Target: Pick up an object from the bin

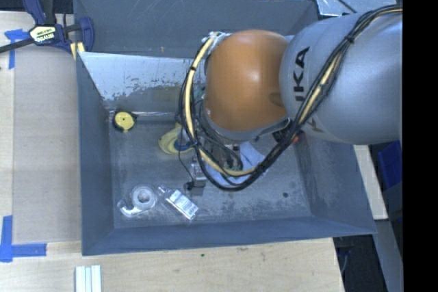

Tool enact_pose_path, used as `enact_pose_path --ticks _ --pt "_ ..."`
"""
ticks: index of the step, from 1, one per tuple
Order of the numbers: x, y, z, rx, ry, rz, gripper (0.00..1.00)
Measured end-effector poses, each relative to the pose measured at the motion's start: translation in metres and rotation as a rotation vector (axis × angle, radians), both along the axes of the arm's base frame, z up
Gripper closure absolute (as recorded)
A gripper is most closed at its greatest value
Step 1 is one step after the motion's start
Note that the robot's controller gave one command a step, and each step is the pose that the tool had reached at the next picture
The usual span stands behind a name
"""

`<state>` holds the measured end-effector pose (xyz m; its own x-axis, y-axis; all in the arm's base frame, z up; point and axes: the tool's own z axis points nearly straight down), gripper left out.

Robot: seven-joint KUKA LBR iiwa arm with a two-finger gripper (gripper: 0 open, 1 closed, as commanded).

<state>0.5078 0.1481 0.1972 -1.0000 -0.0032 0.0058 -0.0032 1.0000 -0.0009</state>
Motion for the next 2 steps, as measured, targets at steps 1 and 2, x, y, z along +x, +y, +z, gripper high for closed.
enact_pose_path --ticks 1,2 --pt "0.002 -0.001 0.005 0.002 -0.009 -0.004 0.00" --pt "0.034 -0.027 -0.080 0.001 -0.005 -0.122 0.00"
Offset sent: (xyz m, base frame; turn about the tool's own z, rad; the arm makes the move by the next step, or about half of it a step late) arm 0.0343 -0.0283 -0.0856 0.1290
